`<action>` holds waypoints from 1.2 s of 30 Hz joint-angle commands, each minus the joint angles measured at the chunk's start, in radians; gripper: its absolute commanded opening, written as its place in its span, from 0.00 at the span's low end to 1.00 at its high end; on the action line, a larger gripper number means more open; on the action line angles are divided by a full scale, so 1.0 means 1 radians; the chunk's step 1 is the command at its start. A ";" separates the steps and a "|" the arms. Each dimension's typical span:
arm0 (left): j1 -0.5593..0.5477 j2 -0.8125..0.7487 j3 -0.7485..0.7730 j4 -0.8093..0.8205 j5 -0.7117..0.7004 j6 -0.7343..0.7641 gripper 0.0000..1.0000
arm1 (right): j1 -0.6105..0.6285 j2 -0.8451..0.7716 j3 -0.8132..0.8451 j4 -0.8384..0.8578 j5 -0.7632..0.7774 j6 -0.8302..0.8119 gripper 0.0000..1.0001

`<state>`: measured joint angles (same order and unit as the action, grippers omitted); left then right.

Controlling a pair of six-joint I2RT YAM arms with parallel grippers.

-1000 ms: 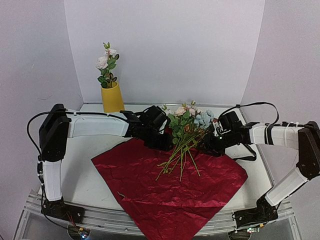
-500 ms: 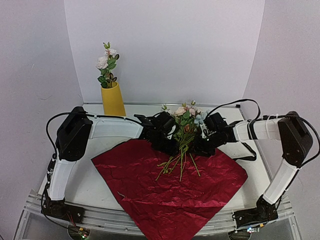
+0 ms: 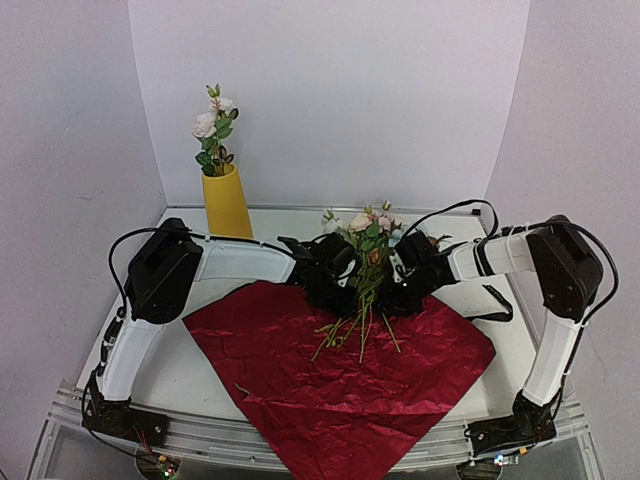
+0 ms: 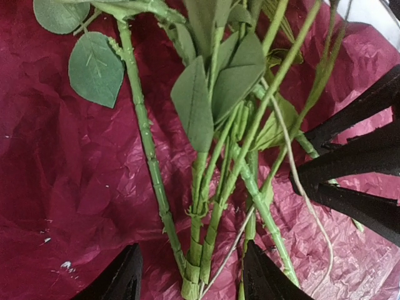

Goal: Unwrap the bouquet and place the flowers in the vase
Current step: Pick up the fake flower from the wrapping paper.

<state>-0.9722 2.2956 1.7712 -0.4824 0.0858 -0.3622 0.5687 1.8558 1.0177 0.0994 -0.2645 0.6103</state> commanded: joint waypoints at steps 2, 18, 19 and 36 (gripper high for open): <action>0.002 0.020 0.054 -0.004 0.011 0.012 0.51 | 0.009 0.037 0.074 -0.043 -0.024 -0.004 0.17; 0.006 -0.025 0.039 -0.004 -0.026 0.026 0.00 | 0.010 -0.230 0.059 -0.064 0.204 0.014 0.00; 0.006 -0.033 0.038 -0.004 -0.025 0.025 0.00 | 0.010 -0.237 0.058 -0.067 0.211 0.013 0.00; 0.072 -0.163 0.034 0.007 0.102 -0.117 0.00 | 0.007 -0.207 0.062 -0.145 0.228 0.099 0.00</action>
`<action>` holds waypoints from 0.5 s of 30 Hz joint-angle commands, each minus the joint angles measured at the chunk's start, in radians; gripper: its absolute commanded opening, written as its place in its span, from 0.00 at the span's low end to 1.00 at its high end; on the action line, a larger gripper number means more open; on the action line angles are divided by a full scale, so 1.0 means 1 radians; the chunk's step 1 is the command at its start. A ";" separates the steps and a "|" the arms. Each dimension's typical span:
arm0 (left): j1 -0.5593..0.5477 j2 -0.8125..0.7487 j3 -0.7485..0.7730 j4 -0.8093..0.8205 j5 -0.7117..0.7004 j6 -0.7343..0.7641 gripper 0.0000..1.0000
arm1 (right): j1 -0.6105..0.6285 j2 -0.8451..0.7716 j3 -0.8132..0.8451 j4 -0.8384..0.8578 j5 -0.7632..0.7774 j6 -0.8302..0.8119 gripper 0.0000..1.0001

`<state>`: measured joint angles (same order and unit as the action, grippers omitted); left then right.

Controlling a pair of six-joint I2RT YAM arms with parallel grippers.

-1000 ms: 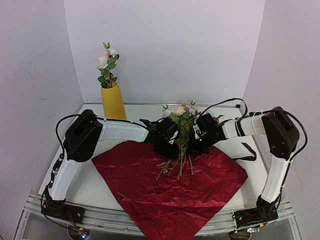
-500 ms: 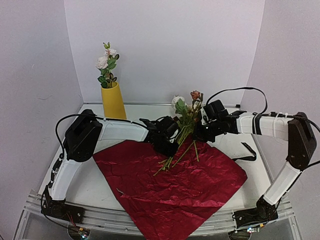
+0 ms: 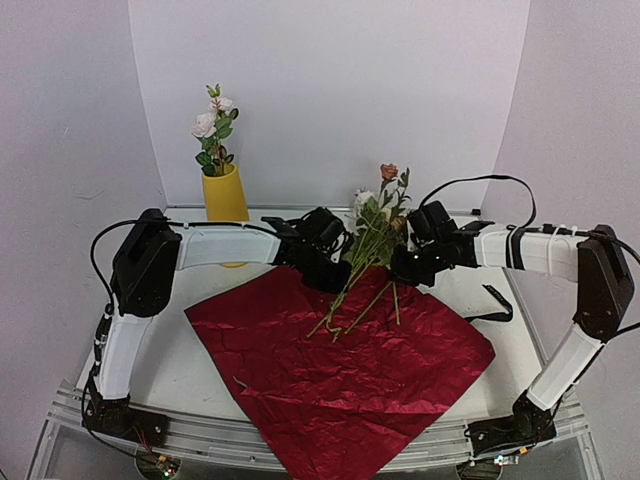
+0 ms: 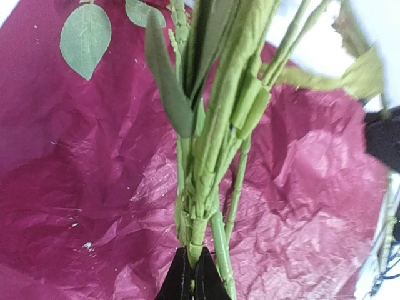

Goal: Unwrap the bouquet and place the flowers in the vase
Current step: Pick up the fake flower from the wrapping paper.

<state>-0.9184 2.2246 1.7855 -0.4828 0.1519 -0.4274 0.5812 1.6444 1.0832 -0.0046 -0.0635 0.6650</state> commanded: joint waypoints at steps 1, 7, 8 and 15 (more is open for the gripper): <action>0.021 -0.100 0.011 0.009 0.037 -0.056 0.00 | -0.006 0.001 -0.006 -0.041 0.027 0.052 0.00; 0.039 -0.137 -0.041 0.013 0.051 -0.077 0.00 | -0.007 -0.029 -0.020 -0.041 0.047 0.075 0.00; 0.039 -0.141 -0.052 0.014 0.050 -0.078 0.00 | -0.008 -0.038 -0.027 -0.041 0.053 0.078 0.00; 0.039 -0.172 -0.122 0.032 0.060 -0.096 0.00 | -0.037 -0.098 -0.057 -0.041 0.097 0.071 0.00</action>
<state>-0.8864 2.1269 1.6947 -0.4690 0.2075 -0.4968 0.5678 1.6267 1.0387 -0.0129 -0.0370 0.7300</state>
